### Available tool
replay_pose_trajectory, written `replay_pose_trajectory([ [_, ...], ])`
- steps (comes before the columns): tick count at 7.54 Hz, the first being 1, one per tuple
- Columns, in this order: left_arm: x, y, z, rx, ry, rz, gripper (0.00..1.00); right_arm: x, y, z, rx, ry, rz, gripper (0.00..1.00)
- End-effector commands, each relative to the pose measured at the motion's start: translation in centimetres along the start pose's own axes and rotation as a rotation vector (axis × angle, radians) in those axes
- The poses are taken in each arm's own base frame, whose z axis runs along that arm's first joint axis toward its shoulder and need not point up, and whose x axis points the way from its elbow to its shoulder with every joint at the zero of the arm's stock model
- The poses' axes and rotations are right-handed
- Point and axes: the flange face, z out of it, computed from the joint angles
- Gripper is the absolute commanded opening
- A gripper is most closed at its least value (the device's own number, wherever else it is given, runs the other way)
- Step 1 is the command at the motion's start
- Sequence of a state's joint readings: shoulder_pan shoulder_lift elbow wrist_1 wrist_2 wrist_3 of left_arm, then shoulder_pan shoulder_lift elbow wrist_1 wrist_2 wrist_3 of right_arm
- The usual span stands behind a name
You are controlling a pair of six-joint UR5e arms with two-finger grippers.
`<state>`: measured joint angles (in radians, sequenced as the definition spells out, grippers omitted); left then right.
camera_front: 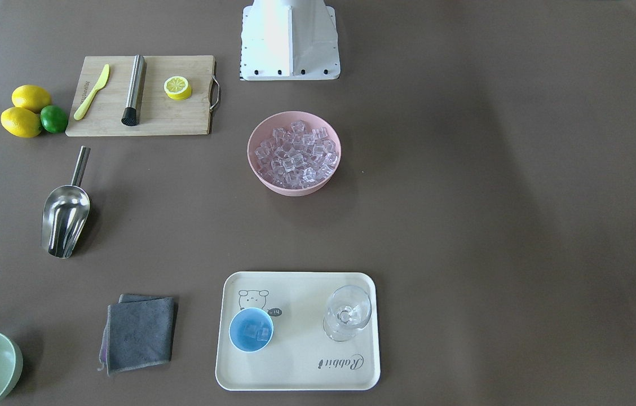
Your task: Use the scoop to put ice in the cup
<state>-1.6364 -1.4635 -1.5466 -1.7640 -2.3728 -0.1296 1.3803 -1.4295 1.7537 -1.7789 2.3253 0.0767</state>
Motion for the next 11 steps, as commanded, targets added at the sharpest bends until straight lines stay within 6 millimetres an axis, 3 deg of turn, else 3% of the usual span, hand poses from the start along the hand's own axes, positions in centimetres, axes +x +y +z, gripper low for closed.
replay_pose_trajectory([
  [1, 0.1, -0.1, 0.0, 0.003, 0.002, 0.007, 0.98, 12.0, 4.6, -1.4, -0.011, 0.044, -0.083, 1.00],
  [3, -0.1, 0.0, 0.0, 0.002, 0.002, 0.002, 0.98, 17.1, 8.2, 1.1, -0.053, 0.027, -0.058, 1.00],
  [4, 0.0, -0.1, 0.1, 0.001, 0.002, 0.005, 0.98, 17.7, 9.3, 1.5, -0.059, 0.020, -0.041, 1.00],
  [11, 0.1, -0.1, 0.2, -0.005, 0.002, 0.006, 0.98, 17.9, 9.8, 1.8, -0.064, 0.024, -0.038, 1.00],
])
